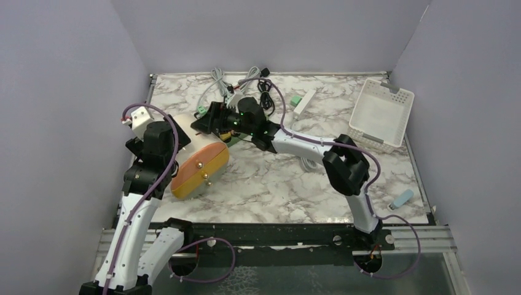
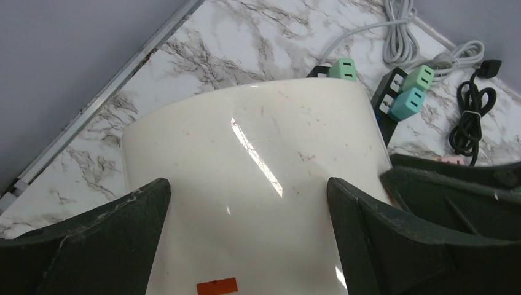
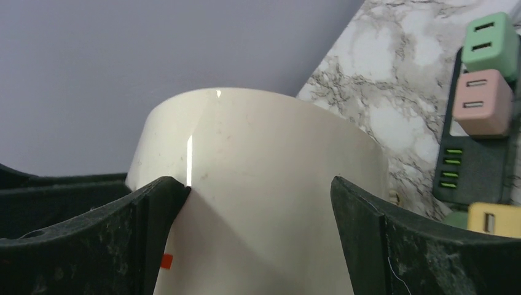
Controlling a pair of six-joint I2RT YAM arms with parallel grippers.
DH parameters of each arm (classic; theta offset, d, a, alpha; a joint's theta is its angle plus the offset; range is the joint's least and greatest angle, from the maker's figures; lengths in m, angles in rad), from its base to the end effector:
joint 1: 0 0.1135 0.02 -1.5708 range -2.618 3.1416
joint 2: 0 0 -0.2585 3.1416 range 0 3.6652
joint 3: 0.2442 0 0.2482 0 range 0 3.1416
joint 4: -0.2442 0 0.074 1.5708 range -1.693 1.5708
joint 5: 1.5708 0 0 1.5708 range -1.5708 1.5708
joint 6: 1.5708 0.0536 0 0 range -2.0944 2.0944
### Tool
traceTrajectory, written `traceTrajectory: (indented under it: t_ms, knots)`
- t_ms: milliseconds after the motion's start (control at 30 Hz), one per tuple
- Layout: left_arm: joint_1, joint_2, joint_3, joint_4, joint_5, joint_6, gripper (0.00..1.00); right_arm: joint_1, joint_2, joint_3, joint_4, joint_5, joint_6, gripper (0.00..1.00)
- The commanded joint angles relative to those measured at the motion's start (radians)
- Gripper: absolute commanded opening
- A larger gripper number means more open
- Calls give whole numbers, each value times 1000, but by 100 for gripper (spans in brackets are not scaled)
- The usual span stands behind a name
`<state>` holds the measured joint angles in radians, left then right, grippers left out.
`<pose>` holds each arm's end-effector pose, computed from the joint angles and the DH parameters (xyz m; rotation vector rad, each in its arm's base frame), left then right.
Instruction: Pull the plug off the socket
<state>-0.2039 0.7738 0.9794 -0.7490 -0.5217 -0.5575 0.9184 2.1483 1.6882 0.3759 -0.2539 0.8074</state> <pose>0.1638 -0.0066 0.3398 -0.6527 1.9290 0.0769 0.3105 0.4285 0.2663 -0.3241 1.8625 1.4670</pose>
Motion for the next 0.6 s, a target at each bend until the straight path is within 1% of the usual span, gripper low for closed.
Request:
traceTrajectory:
  t_ms: [0, 67, 167, 233, 300, 367, 433, 567]
  knots:
    - [12, 86, -56, -66, 56, -110, 99, -5, -167, -156, -52, 74, -164, 100]
    - [33, 111, -61, -46, 69, -116, 99, -24, -272, -259, -58, 113, -227, 100]
    - [82, 146, -64, -27, 90, -128, 99, -20, -427, -382, -137, 172, -380, 100]
    - [106, 159, -63, -15, 99, -125, 99, 7, -532, -484, -185, 209, -452, 100]
    - [117, 161, -59, 4, 104, -112, 99, 61, -621, -549, -232, 247, -522, 100]
    - [122, 163, -56, 13, 102, -102, 99, 130, -649, -578, -285, 256, -559, 100]
    - [127, 170, -50, 15, 101, -96, 99, 197, -638, -585, -325, 262, -567, 98]
    - [132, 171, -53, 16, 114, -97, 99, 256, -567, -582, -310, 256, -492, 96]
